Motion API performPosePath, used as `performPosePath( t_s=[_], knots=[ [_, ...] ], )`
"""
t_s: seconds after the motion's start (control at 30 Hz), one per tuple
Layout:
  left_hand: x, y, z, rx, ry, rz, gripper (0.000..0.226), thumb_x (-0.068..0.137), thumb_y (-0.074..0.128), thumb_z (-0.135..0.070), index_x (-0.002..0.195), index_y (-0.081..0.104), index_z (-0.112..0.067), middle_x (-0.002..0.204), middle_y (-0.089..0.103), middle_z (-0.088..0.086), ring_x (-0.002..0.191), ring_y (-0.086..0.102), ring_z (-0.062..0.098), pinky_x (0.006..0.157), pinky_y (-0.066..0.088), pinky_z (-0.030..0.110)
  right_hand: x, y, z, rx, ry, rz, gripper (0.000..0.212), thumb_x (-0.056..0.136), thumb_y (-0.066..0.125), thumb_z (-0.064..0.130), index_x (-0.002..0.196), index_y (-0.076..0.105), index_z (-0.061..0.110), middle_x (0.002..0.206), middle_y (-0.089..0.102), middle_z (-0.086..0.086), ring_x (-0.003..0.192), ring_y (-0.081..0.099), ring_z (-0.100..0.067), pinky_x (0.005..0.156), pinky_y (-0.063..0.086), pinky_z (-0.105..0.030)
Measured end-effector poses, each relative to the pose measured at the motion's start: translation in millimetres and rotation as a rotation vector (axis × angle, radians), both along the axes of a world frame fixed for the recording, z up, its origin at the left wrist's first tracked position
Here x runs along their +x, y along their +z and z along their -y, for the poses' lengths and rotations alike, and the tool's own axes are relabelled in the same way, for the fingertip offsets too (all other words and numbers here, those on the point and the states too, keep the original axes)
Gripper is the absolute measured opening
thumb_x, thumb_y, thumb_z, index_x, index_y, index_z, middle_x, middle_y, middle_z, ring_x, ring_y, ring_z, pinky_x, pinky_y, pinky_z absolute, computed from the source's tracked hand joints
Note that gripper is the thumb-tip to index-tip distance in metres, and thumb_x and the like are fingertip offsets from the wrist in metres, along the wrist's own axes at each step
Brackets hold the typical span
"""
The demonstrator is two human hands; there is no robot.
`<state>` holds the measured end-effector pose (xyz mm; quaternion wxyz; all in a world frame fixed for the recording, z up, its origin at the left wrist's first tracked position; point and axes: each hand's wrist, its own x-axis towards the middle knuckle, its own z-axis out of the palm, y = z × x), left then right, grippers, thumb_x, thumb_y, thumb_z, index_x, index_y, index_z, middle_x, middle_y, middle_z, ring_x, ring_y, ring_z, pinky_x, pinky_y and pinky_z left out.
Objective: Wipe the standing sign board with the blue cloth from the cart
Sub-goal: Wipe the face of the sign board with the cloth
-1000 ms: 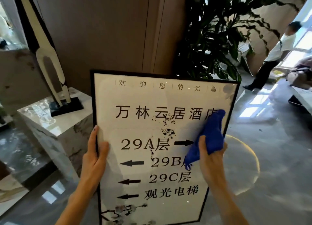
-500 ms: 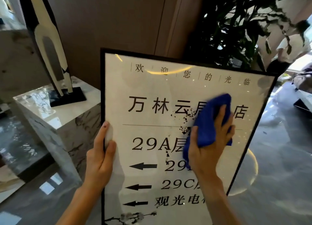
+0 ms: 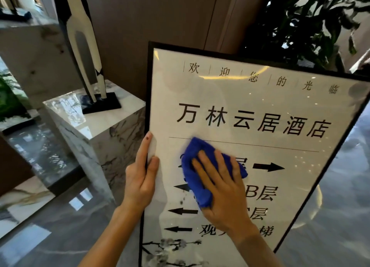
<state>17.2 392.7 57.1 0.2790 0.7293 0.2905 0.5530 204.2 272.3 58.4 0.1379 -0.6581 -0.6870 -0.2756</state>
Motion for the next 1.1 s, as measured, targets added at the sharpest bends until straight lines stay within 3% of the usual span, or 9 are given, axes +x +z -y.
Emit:
performPosePath(
  t_s=[0.1, 0.2, 0.27, 0.37, 0.6, 0.7, 0.77, 0.93, 1.1],
  knots=[
    [0.3, 0.5, -0.5, -0.011, 0.001, -0.004, 0.048, 0.1, 0.032, -0.055, 0.147, 0.02, -0.056, 0.062, 0.056, 0.013, 0.045, 0.049, 0.019, 0.04, 0.043, 0.041, 26.0, 6.0, 13.6, 0.077, -0.156, -0.15, 0.067, 0.1, 0.03, 0.05, 0.16, 0.009, 0.026, 0.168, 0.002, 0.01, 0.156, 0.004, -0.021, 0.125, -0.001, -0.055],
    [0.5, -1.3, -1.5, -0.02, -0.002, -0.005, 0.048, 0.101, 0.032, -0.055, 0.148, 0.021, -0.054, 0.057, 0.051, 0.008, 0.041, 0.045, 0.018, 0.035, 0.039, 0.04, 56.7, 22.7, 22.4, 0.255, -0.269, -0.497, 0.071, 0.094, 0.043, 0.039, 0.158, 0.012, 0.037, 0.164, 0.005, 0.025, 0.153, 0.0, -0.004, 0.118, 0.018, -0.068],
    [0.4, -2.1, -1.6, -0.021, -0.008, -0.001, 0.048, 0.101, 0.032, -0.055, 0.148, 0.021, -0.054, 0.056, 0.051, 0.006, 0.04, 0.044, 0.018, 0.035, 0.039, 0.038, 78.1, 35.4, 26.7, 0.372, -0.29, -0.684, 0.073, 0.093, 0.045, 0.04, 0.155, 0.006, 0.047, 0.162, 0.001, 0.033, 0.15, -0.008, 0.005, 0.12, 0.012, -0.066],
    [0.9, -1.0, -1.0, -0.032, -0.016, 0.007, 0.048, 0.101, 0.032, -0.056, 0.147, 0.021, -0.055, 0.052, 0.048, 0.008, 0.039, 0.043, 0.017, 0.034, 0.038, 0.036, 109.6, 49.0, 29.8, 0.508, -0.289, -0.717, 0.066, 0.099, 0.041, 0.041, 0.155, 0.007, 0.046, 0.164, 0.004, 0.028, 0.153, -0.003, -0.001, 0.125, 0.001, -0.054],
    [-1.7, 0.3, 0.2, -0.032, -0.009, -0.043, 0.049, 0.101, 0.033, -0.048, 0.147, 0.018, -0.056, 0.048, 0.034, -0.013, 0.04, 0.039, -0.002, 0.036, 0.028, 0.013, 101.1, 86.6, -13.0, 0.765, -0.428, -0.883, 0.069, 0.095, 0.046, 0.05, 0.154, 0.01, 0.047, 0.167, 0.011, 0.009, 0.153, 0.008, -0.029, 0.124, 0.004, -0.045],
    [-0.4, 1.9, -0.4, -0.031, 0.007, -0.062, 0.053, 0.102, 0.034, -0.04, 0.149, 0.016, -0.055, 0.048, 0.031, -0.015, 0.04, 0.038, -0.005, 0.039, 0.025, 0.005, 52.0, 99.9, -46.6, 0.708, -0.373, -0.714, 0.07, 0.096, 0.042, 0.056, 0.155, 0.008, 0.04, 0.165, 0.011, 0.005, 0.153, 0.009, -0.032, 0.123, 0.004, -0.055],
    [-0.3, 0.1, -1.0, -0.024, 0.006, -0.056, 0.05, 0.102, 0.031, -0.047, 0.149, 0.015, -0.054, 0.049, 0.033, -0.015, 0.04, 0.037, -0.003, 0.036, 0.028, 0.012, 12.6, 102.1, -68.5, 0.593, -0.287, -0.509, 0.07, 0.097, 0.038, 0.055, 0.157, 0.006, 0.037, 0.165, 0.014, 0.003, 0.153, 0.01, -0.034, 0.122, 0.004, -0.061],
    [-3.0, -6.9, -2.9, -0.032, 0.029, -0.076, 0.058, 0.097, 0.035, -0.036, 0.147, 0.015, -0.058, 0.047, 0.04, -0.008, 0.04, 0.044, 0.004, 0.036, 0.03, 0.013, -56.3, 81.9, -92.4, 0.299, -0.113, -0.192, 0.068, 0.096, 0.03, 0.056, 0.157, 0.012, 0.03, 0.167, 0.003, 0.003, 0.155, -0.001, -0.034, 0.122, -0.004, -0.06],
    [-2.0, -0.2, -0.7, -0.029, 0.036, -0.051, 0.053, 0.099, 0.036, -0.044, 0.146, 0.017, -0.06, 0.05, 0.048, 0.002, 0.045, 0.046, 0.01, 0.038, 0.031, 0.018, -30.5, 59.8, -65.4, 0.22, -0.086, -0.061, 0.085, 0.087, 0.049, 0.05, 0.159, 0.009, 0.029, 0.168, 0.0, 0.005, 0.156, 0.003, -0.028, 0.122, -0.006, -0.057]
  ],
)
